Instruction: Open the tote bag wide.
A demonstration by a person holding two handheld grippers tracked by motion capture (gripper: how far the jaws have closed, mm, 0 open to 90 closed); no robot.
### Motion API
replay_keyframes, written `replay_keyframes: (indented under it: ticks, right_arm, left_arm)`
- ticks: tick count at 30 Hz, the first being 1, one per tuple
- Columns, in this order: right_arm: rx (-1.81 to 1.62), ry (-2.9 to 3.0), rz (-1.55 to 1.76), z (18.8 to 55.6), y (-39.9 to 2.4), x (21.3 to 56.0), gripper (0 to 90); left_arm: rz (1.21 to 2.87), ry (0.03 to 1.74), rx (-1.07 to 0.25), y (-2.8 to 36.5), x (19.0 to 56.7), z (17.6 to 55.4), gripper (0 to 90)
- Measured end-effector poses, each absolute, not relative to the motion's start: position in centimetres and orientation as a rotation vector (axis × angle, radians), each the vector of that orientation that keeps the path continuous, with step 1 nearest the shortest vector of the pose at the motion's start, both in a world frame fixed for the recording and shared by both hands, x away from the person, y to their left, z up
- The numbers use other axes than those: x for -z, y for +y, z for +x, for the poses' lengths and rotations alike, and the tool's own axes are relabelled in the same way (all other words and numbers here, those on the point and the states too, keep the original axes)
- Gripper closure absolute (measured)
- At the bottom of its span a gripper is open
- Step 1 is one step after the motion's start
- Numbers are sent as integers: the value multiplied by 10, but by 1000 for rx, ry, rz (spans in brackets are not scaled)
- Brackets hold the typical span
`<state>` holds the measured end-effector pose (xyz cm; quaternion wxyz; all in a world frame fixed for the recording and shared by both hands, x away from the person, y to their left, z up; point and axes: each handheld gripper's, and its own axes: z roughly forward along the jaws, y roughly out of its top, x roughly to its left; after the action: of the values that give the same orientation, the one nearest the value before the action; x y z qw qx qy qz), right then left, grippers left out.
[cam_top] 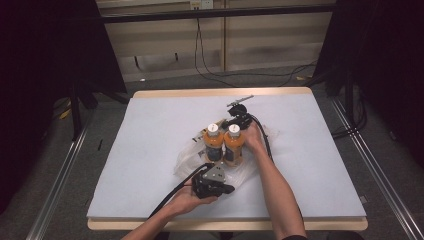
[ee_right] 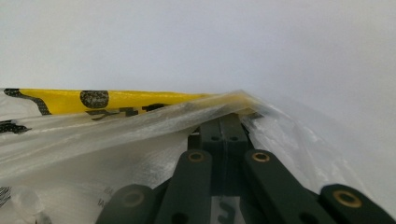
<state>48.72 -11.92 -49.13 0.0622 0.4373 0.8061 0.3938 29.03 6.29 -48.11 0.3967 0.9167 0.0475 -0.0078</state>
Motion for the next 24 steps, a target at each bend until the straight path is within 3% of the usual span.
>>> replay_keyframes:
  ticks: [24]
  right_arm:
    - [-1223, 2400, 1340, 491, -113, 486, 900]
  left_arm:
    - [2273, 196, 89, 68, 476, 301, 900]
